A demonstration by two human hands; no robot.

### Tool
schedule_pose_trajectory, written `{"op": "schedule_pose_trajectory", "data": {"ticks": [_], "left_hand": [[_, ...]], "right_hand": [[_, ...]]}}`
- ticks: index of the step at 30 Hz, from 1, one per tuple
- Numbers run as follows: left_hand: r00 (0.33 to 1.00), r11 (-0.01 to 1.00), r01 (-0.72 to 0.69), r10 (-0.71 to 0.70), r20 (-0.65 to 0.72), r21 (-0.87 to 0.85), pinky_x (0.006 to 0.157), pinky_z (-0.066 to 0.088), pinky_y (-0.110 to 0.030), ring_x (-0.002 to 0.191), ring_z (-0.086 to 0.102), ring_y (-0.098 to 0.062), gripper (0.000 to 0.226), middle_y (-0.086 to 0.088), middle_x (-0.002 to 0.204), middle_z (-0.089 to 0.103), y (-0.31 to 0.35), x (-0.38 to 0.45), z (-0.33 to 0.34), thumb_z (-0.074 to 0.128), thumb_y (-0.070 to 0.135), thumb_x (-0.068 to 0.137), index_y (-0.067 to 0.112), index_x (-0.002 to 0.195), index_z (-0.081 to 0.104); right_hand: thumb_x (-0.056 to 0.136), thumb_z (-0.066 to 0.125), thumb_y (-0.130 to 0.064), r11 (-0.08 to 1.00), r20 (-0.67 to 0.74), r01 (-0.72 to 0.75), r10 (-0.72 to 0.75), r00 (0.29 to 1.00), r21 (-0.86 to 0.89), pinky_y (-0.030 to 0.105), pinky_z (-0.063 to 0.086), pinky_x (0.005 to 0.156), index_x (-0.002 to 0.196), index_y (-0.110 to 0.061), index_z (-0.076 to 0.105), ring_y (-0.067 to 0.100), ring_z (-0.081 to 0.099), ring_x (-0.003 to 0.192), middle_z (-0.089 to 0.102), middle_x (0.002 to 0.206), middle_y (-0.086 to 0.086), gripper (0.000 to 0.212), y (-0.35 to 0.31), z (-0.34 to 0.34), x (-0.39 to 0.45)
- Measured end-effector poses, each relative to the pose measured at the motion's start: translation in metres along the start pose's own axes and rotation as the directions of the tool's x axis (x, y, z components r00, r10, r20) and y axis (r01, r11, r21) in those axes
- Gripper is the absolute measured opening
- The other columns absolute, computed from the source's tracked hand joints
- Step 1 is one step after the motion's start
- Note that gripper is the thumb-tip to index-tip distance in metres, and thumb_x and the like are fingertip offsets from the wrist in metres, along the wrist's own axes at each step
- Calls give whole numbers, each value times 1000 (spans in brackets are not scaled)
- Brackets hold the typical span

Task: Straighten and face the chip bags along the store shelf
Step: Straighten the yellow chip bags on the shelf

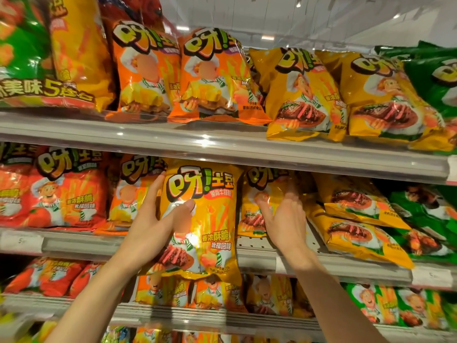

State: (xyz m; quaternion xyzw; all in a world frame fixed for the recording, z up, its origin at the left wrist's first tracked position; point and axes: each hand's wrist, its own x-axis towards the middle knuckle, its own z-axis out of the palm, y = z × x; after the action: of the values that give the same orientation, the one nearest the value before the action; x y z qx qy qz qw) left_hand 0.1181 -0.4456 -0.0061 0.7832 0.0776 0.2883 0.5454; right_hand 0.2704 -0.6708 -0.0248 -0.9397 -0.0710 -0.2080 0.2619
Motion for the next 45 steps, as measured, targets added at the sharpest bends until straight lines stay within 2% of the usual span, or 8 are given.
{"op": "schedule_pose_trajectory", "data": {"ticks": [6,11,21,28,33,36,40,45], "left_hand": [[1000,1000,-12,12,-7,12,109,23,-28,139,19,6,91,25,160,21,-6,1,1,70,60,80,49,154,19],[1000,1000,-14,14,1,-3,112,25,-31,144,23,1,93,22,161,23,-8,1,2,71,65,78,51,153,19],[1000,1000,-13,13,14,-13,110,28,-31,142,25,2,97,26,160,23,-8,-1,5,68,73,68,57,150,19],[999,999,-47,47,-17,-24,110,34,-31,138,36,0,95,28,152,36,4,-7,41,73,63,77,48,154,20],[991,993,-102,96,97,57,112,24,-19,135,19,17,90,46,143,16,17,-10,79,61,65,80,48,155,14],[987,986,-142,136,80,86,102,34,-8,121,37,27,74,31,139,42,17,-5,74,59,64,85,46,150,29],[932,877,-275,344,-115,394,106,42,-42,129,44,-16,55,1,135,49,1,12,64,58,54,90,25,136,57],[927,719,-283,374,-11,635,112,33,-56,142,28,-37,58,-18,151,35,-32,20,65,54,55,88,21,134,60]], "right_hand": [[79,49,-84,982,152,-183,175,973,41,50,42,109,155,0,15,38,43,136,38,151,22,119,20,13,16],[80,40,-85,987,131,-154,148,980,34,47,51,95,143,5,34,40,58,118,56,132,24,110,24,24,27],[91,48,-70,964,133,-137,108,985,227,48,36,114,151,-1,25,39,40,138,41,150,23,94,23,4,21],[88,45,-68,812,252,-63,-106,962,580,7,37,80,152,-28,33,-7,53,105,51,131,-13,76,-4,-42,-35],[82,69,-63,604,287,-218,-19,958,767,25,43,108,140,-38,42,-9,51,117,54,133,-19,69,-5,-26,-41],[94,63,-44,658,211,-189,48,976,729,0,41,74,121,-34,42,-26,55,85,54,101,-26,36,5,-38,-20],[98,55,-49,755,77,-114,84,993,646,30,37,102,154,-17,28,21,46,135,50,140,3,70,8,-37,2],[101,38,-55,926,-49,-8,29,998,379,44,16,124,157,-7,15,29,16,150,22,161,18,78,5,-29,-8]]}}
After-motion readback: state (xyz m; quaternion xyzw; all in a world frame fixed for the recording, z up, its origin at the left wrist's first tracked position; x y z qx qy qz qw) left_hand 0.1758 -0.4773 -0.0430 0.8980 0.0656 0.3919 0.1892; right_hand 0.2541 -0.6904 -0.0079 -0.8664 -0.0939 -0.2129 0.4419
